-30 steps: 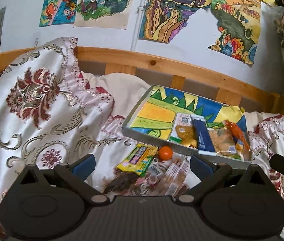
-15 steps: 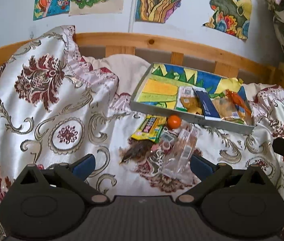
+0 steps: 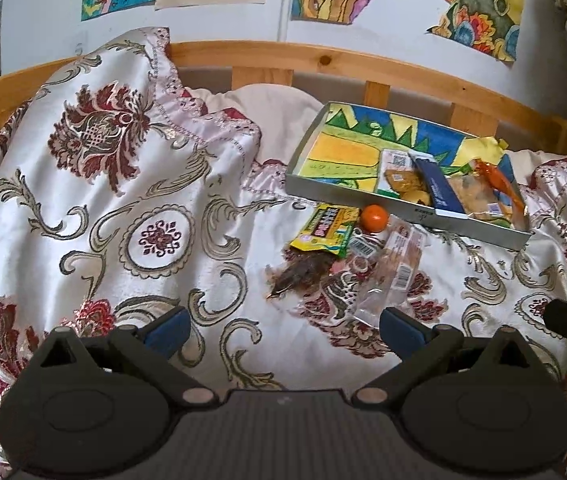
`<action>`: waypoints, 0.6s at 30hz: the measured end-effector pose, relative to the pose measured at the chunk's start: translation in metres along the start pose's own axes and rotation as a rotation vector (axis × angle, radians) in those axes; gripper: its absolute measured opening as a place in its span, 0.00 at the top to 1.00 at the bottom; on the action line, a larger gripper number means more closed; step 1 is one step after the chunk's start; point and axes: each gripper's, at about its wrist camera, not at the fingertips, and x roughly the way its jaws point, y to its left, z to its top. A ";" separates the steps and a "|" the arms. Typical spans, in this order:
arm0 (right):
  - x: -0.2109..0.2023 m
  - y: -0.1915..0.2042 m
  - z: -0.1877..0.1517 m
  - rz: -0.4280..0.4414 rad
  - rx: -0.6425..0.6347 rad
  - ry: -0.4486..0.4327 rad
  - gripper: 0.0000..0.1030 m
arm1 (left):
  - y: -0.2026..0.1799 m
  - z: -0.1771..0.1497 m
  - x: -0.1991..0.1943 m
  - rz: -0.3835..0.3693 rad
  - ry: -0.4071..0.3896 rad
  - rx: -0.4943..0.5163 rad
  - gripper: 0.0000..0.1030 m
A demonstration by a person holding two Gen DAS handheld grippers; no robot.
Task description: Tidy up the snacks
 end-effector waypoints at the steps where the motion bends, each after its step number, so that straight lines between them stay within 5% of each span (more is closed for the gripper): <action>1: 0.001 0.001 -0.001 0.003 -0.002 0.004 0.01 | 0.000 0.000 0.001 0.002 0.004 -0.003 0.01; 18: 0.012 0.010 -0.003 0.051 -0.003 0.066 0.01 | -0.002 -0.001 0.010 0.038 0.029 -0.002 0.01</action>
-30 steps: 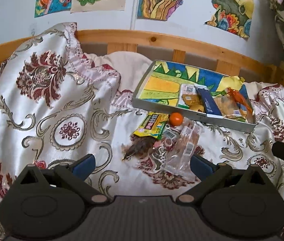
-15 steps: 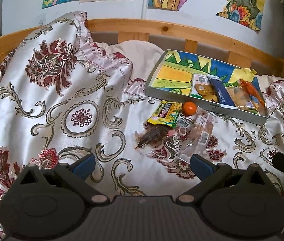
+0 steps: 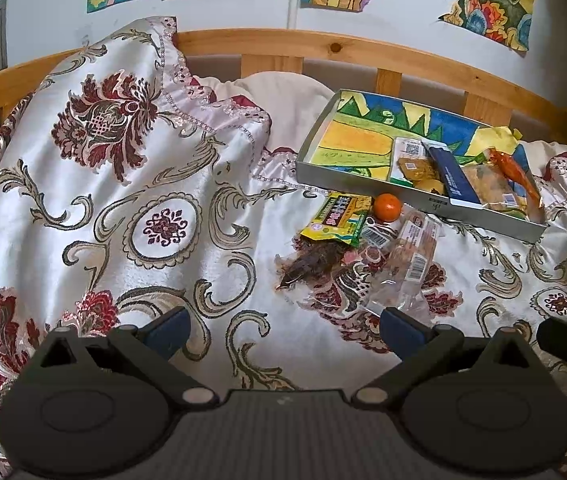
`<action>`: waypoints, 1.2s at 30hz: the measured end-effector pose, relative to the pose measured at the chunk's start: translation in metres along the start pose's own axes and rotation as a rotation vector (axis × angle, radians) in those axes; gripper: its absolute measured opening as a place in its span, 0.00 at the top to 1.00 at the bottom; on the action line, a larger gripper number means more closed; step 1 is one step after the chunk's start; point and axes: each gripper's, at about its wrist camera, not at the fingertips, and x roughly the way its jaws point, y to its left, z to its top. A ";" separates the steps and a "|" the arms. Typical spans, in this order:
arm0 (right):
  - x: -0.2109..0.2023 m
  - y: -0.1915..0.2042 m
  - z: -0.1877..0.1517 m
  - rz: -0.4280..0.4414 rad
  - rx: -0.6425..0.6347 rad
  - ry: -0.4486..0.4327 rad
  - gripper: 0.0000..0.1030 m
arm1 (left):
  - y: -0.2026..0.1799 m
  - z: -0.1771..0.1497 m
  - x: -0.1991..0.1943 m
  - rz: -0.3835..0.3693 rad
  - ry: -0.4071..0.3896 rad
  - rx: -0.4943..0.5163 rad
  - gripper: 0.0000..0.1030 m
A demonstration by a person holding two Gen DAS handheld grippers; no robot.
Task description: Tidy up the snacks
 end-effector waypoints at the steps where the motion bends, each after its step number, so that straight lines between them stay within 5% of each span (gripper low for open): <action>1: 0.001 0.000 0.000 0.002 0.001 0.004 0.01 | 0.000 0.000 0.001 0.003 0.001 -0.002 0.01; 8: 0.010 0.000 0.002 0.003 0.008 0.023 0.01 | 0.001 0.006 0.009 0.028 -0.014 -0.009 0.01; 20: 0.046 -0.005 0.023 0.010 0.006 0.067 0.01 | 0.003 0.029 0.055 0.022 0.006 0.116 0.01; 30: 0.124 -0.020 0.054 -0.007 0.262 0.178 0.01 | 0.003 0.034 0.091 -0.005 0.085 0.335 0.01; 36: 0.164 -0.002 0.061 0.031 0.291 0.271 0.01 | 0.008 0.035 0.100 -0.036 0.106 0.352 0.01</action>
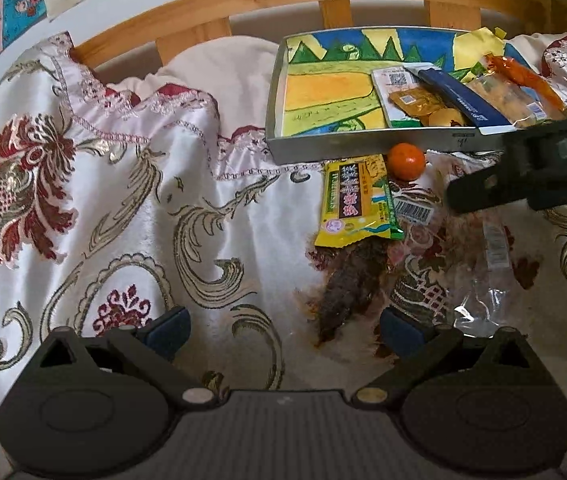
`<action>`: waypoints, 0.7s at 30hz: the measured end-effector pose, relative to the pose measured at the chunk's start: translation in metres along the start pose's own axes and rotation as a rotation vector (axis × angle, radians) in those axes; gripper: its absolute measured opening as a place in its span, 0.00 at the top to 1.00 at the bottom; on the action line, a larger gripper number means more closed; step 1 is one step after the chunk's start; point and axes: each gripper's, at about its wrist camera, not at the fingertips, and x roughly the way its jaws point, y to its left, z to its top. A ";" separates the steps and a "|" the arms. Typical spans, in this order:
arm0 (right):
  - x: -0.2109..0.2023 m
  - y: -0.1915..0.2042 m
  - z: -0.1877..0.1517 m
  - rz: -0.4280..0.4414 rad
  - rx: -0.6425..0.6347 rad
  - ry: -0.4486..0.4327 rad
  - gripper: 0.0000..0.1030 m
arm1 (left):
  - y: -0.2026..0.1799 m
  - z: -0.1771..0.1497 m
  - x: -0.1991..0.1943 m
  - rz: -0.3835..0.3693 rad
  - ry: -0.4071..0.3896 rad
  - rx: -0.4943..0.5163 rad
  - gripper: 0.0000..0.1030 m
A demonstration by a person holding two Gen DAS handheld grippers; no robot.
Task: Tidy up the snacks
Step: 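Close the right tool on the clear pastry pack while the left tool descends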
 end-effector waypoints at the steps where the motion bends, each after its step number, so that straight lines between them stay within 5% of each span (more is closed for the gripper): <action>1: 0.006 0.004 0.000 -0.005 -0.007 0.017 0.01 | 0.001 0.000 0.001 -0.009 0.005 -0.004 0.01; 9: 0.018 0.013 -0.017 -0.072 -0.180 0.032 0.03 | -0.003 0.003 0.004 0.003 0.012 0.030 0.01; 19: -0.019 -0.017 -0.037 -0.043 -0.415 0.018 0.37 | -0.007 0.012 0.007 -0.012 0.004 0.093 0.00; 21: -0.027 -0.025 -0.039 -0.032 -0.415 0.005 0.38 | -0.009 0.015 0.010 -0.027 0.009 0.103 0.00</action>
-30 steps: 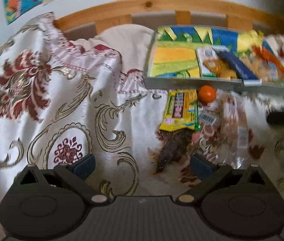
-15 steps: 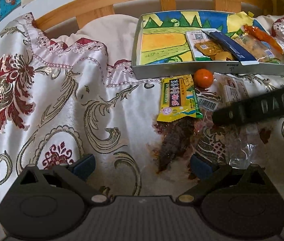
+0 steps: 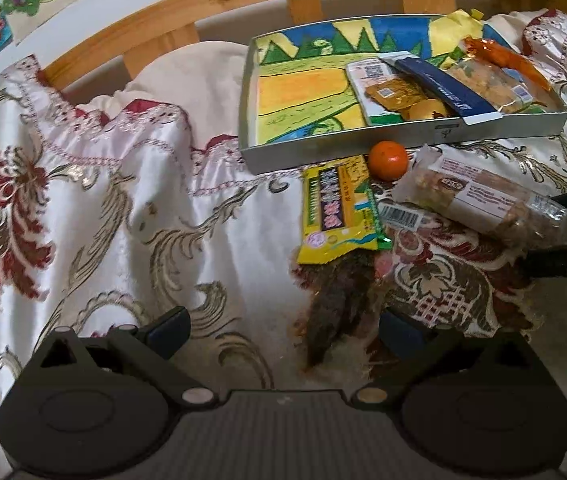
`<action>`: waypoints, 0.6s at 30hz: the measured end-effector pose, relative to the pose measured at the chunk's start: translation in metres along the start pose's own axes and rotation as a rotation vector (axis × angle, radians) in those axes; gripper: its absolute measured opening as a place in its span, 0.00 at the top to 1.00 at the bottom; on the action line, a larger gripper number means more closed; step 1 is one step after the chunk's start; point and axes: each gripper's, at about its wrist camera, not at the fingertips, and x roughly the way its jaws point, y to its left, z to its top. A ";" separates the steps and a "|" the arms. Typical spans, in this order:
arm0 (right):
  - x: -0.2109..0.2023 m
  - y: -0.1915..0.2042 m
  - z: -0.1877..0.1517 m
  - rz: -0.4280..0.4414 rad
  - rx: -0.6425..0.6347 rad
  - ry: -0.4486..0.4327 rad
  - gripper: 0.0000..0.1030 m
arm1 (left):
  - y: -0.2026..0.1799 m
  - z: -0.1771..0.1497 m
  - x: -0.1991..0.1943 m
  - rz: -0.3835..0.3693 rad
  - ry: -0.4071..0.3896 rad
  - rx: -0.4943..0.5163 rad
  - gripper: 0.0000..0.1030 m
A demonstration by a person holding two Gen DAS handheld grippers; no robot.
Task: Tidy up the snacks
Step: 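Close the right tool on the clear pastry pack while the left tool descends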
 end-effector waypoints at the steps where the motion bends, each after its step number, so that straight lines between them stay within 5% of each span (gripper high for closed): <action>1: -0.003 -0.003 -0.002 0.010 0.020 -0.012 0.38 | -0.001 0.002 0.002 -0.008 0.004 0.008 0.00; 13: 0.011 0.000 -0.002 0.122 -0.013 -0.095 0.28 | 0.008 0.016 0.026 -0.120 0.064 -0.013 0.01; 18: 0.010 -0.001 -0.003 0.135 -0.021 -0.104 0.36 | 0.007 0.016 0.026 -0.159 0.084 -0.043 0.16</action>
